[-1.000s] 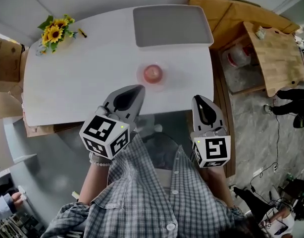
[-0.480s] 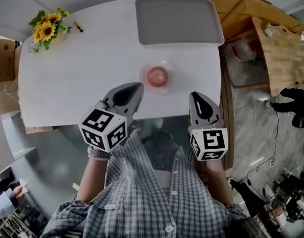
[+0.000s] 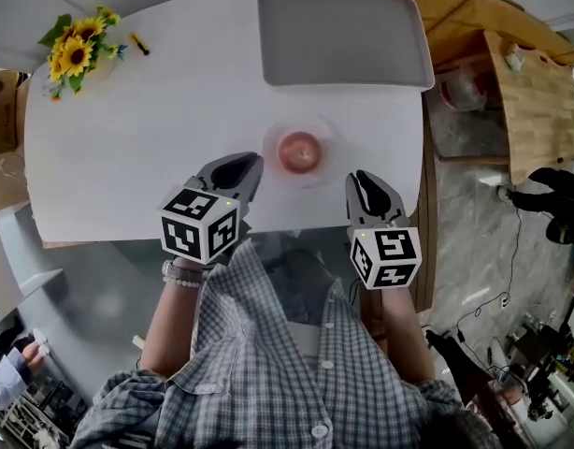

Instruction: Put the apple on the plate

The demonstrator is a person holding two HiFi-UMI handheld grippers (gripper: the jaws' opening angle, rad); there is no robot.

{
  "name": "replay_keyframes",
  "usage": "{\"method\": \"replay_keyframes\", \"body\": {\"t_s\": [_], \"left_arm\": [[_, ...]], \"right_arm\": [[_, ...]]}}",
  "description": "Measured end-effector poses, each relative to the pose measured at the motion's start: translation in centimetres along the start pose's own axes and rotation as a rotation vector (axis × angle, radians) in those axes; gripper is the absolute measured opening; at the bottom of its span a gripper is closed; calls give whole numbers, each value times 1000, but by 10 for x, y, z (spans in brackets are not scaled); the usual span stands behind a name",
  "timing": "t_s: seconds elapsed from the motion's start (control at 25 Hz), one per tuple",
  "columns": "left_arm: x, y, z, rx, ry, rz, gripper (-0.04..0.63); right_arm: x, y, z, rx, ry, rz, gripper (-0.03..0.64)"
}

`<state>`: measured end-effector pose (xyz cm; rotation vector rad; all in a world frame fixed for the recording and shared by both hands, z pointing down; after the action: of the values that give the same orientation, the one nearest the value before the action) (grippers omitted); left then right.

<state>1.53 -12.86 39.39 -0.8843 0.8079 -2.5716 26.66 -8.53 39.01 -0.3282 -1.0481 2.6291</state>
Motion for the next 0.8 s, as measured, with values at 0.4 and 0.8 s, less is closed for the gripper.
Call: {"method": "replay_keyframes", "body": {"t_s": [0.4,0.8], "left_arm": [[21,-13,35,131,26,-75,85],[39,-20,59,214,39,-115,91]], "right_arm": [[-11,-5,37,126,97,55,101],[-13,-5,72,245,137,119,107]]}}
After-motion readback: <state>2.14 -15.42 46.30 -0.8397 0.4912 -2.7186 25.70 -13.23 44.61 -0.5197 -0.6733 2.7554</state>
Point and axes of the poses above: the fingertips, and each gripper's own axes: z forward along the fingers, x to its left, y out of its top, the point moved 9 cm from there along -z, backward along the fingers, and after that the axes turned 5 degrees about x, right-handed, at the moved point
